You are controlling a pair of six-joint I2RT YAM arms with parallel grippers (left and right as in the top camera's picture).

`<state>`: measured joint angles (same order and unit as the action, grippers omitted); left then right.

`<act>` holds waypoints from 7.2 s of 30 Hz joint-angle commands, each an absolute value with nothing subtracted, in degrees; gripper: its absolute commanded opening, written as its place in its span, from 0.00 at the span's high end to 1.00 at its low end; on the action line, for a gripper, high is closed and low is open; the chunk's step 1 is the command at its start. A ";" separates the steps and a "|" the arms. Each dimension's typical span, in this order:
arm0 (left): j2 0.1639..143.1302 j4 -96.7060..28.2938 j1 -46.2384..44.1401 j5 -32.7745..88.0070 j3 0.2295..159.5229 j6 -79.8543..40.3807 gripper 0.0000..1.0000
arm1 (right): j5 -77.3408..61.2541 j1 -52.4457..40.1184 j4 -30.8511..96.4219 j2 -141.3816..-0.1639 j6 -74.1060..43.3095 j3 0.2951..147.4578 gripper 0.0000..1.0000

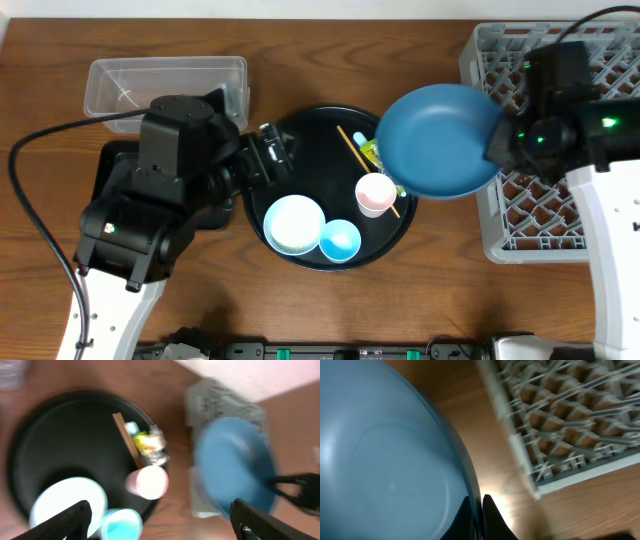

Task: Sort waste into correct bins and load items into the dishwasher rack
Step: 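Carry the blue plate with the right gripper toward the dish rack, then lower the blue plate upright into the rack and open the right gripper, then raise the right gripper away from the rack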

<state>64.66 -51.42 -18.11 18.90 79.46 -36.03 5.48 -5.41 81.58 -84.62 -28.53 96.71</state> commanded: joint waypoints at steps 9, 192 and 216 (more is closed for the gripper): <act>64.73 -68.86 -13.56 1.87 80.05 -36.25 0.02 | 12.38 13.74 69.47 -86.52 -25.52 99.68 0.99; 64.73 -73.49 -13.56 1.89 80.05 -36.25 0.02 | -8.36 9.15 75.50 -79.81 -17.12 101.21 0.01; 64.73 -83.18 -14.44 6.94 76.99 -30.09 0.02 | -8.36 9.15 75.50 -79.81 -17.12 101.21 0.01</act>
